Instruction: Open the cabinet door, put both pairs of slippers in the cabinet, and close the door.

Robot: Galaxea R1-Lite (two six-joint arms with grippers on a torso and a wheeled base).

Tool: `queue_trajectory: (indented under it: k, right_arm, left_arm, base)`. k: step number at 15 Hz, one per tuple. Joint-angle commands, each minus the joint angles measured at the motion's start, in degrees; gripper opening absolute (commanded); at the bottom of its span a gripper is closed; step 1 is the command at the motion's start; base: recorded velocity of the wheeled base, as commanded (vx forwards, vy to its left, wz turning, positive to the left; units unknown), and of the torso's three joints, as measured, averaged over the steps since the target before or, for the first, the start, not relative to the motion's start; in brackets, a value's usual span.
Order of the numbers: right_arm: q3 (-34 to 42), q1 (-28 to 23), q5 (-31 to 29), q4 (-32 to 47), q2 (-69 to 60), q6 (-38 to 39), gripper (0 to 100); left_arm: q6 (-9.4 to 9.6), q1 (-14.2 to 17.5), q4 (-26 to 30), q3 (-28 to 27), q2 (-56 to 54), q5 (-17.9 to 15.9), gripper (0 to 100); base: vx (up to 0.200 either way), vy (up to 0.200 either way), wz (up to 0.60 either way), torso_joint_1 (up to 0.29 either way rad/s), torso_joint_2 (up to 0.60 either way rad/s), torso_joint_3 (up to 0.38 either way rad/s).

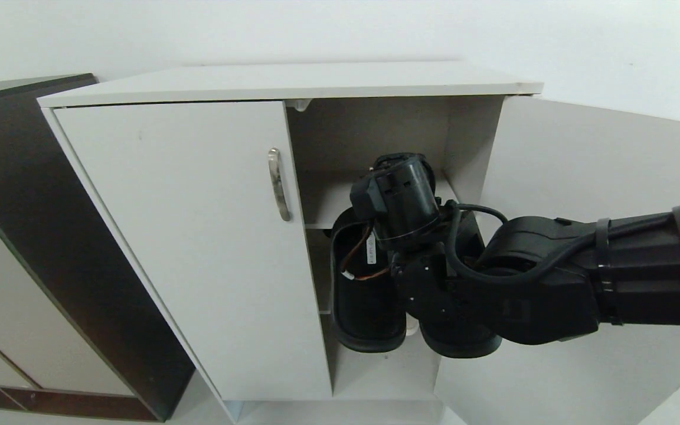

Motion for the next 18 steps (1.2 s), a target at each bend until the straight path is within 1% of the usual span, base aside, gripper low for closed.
queue_trajectory:
  k: [1, 5, 13, 16, 18]
  right_arm:
    - [-0.02, -0.36, 0.04, -0.02, 0.12, 0.05, 0]
    - [-0.02, -0.8, 0.04, -0.02, 0.2, -0.03, 0]
    - [-0.1, -1.67, 0.04, -0.19, 0.82, -0.03, 0]
    - [-1.77, -3.17, 0.04, -0.1, 2.14, -1.09, 0]
    - [-4.41, -3.78, 0.13, 0.07, 3.19, -1.44, 0]
  left_arm:
    - [-0.01, -0.04, 0.07, 0.0, 0.05, 0.0, 0]
    - [-0.01, -0.04, -0.02, 0.0, 0.05, 0.0, 0]
    - [-0.01, -0.04, -0.02, 0.0, 0.05, 0.0, 0]
    - [-0.01, -0.04, -0.02, 0.0, 0.05, 0.0, 0]
    - [-0.1, -0.04, -0.02, 0.0, 0.05, 0.0, 0]
  base:
    - [0.2, 0.0, 0.0, 0.002, 0.0, 0.002]
    - [0.2, 0.0, 0.0, 0.001, 0.0, 0.001]
    - [0.0, 0.0, 0.0, 0.0, 0.0, 0.0]
    - [0.0, 0.0, 0.0, 0.0, 0.0, 0.0]
    - [0.0, 0.0, 0.0, 0.0, 0.0, 0.0]
